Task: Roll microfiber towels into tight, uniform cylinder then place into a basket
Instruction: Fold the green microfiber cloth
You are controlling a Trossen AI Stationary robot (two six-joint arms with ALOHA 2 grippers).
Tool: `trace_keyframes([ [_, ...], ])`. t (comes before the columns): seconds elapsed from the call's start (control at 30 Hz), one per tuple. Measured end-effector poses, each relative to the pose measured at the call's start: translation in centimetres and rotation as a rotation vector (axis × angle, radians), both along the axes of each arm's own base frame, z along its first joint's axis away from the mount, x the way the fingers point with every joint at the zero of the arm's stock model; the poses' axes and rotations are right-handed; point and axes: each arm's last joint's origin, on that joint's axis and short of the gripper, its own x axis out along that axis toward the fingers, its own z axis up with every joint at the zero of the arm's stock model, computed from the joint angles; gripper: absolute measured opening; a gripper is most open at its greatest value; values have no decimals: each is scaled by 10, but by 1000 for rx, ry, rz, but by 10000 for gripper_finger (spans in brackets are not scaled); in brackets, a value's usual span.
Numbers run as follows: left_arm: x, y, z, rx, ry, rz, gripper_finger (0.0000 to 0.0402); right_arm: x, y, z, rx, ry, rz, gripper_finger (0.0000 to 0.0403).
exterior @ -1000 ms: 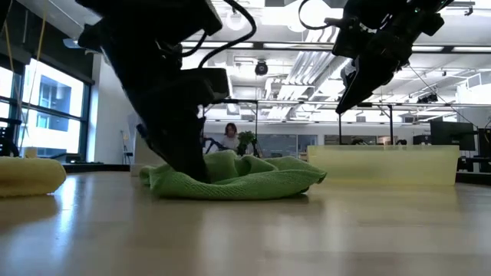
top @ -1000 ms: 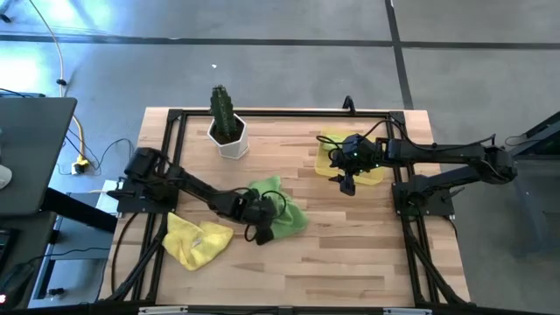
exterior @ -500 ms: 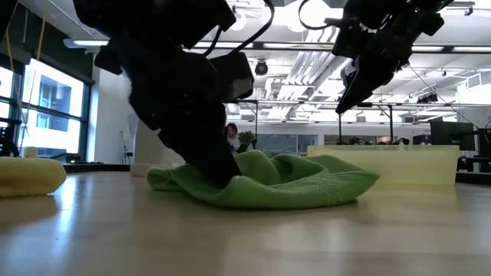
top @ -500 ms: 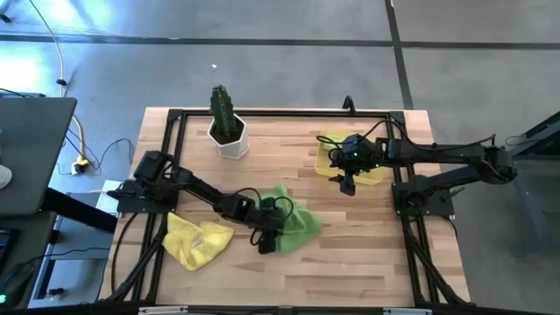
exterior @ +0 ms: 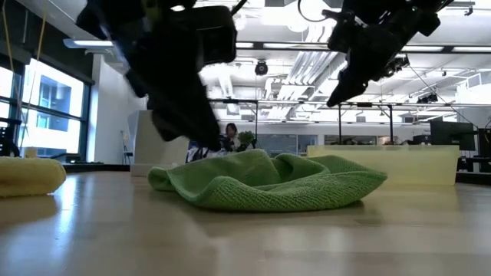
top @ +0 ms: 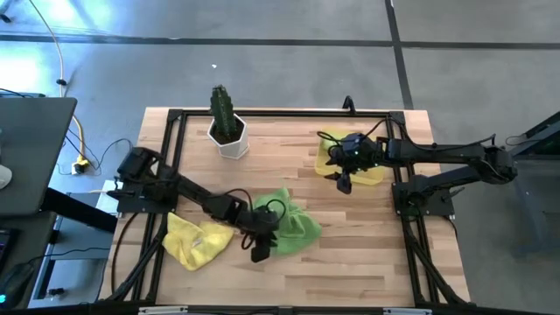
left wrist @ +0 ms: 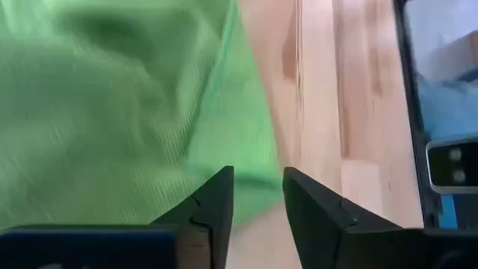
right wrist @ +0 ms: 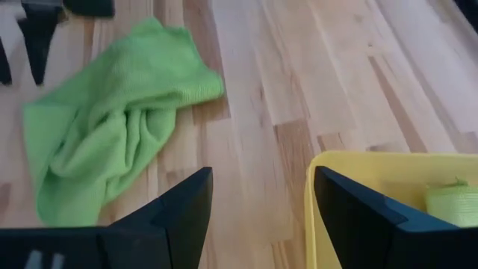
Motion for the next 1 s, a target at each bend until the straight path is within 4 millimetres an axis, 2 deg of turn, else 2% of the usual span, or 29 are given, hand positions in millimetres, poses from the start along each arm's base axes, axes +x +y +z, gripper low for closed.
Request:
trace_keyframes([
  [0.17,0,0,-9,-83,66,108,149,3,-1,4,6,-52,-17,227],
  [0.37,5,8,-17,-304,151,298,183,2,0,2,64,-35,-69,227],
  [0.53,5,8,-20,-398,200,393,188,1,0,1,66,-24,-69,227],
  [0.77,8,8,-19,-460,181,480,188,1,0,1,46,-23,-50,227],
  [1.0,15,2,-36,-517,182,519,188,1,0,1,38,-23,-43,227],
])
